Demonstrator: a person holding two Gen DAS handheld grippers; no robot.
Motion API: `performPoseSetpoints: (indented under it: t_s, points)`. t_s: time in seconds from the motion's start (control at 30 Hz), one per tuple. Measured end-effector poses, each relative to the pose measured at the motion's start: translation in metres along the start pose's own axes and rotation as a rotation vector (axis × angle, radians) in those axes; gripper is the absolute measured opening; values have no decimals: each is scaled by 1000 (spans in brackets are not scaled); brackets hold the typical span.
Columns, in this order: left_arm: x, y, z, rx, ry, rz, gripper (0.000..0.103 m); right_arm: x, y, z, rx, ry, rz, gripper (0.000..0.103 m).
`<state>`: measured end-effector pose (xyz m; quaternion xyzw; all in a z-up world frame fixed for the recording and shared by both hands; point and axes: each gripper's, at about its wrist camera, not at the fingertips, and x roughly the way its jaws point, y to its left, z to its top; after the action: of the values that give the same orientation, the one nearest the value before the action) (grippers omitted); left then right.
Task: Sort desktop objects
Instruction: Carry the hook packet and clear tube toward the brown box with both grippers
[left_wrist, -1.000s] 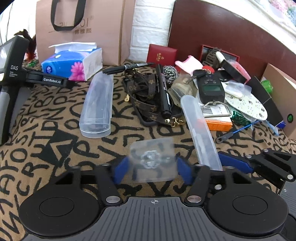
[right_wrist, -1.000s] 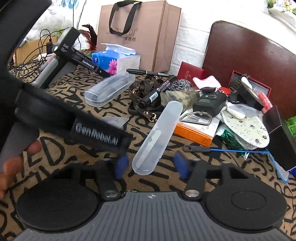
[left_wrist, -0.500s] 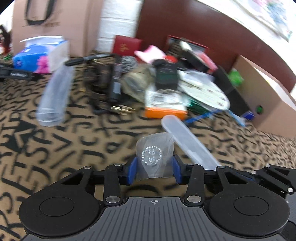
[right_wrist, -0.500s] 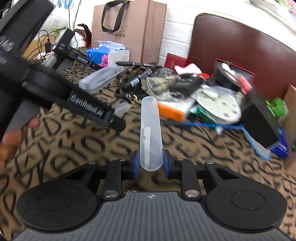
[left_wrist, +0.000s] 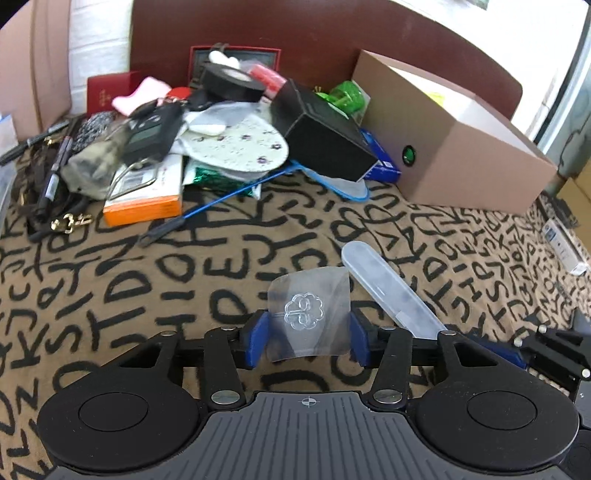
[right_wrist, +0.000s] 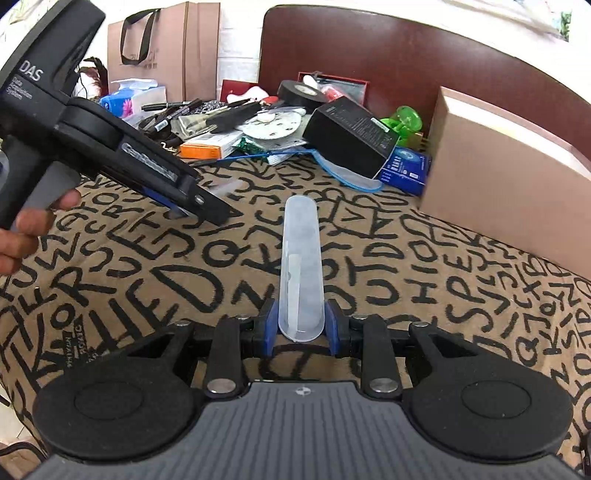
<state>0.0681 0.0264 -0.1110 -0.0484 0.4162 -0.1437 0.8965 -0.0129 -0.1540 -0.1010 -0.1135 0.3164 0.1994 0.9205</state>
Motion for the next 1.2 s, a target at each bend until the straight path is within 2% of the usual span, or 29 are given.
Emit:
performPoseSetpoints:
  t_s: [0.1,0.27,0.3,0.33,0.37,0.4,0.43,0.47,0.5,0.73,0.9,1.07,1.2]
  points:
    - [4,-2,3,-4,7,9,54,9,1,6,3,-15,-8,44]
    - [8,-5,7,17,21,26,50,26,3,16,6,-24,2,44]
    - [8,-7,7,20,21,33,54,28,3,17,7,-21,7,42]
    - [10,-9,8,23,21,35,64,30,2,18,14,-16,14,41]
    - [12,-11,8,27,26,38,65,31,1,19,23,-15,17,41]
    - [14,-14,9,36,25,49,64,34,-1,20,32,-14,22,41]
    - [15,-18,9,55,26,59,57,36,-3,21,45,-17,27,41]
    - [16,-22,9,70,28,68,55,37,-4,21,59,-17,33,40]
    - [16,-24,9,73,31,64,53,37,-6,22,68,-17,39,31]
    - [19,-45,10,60,51,7,43,13,-24,5,148,-14,39,31]
    - [23,-75,20,53,74,-110,41,-11,-47,-8,204,-25,2,31]
    - [18,-118,43,120,48,-177,42,-36,-78,-7,257,-81,-37,31]
    - [9,-145,76,150,1,-225,43,-58,-102,5,265,-140,-67,31]
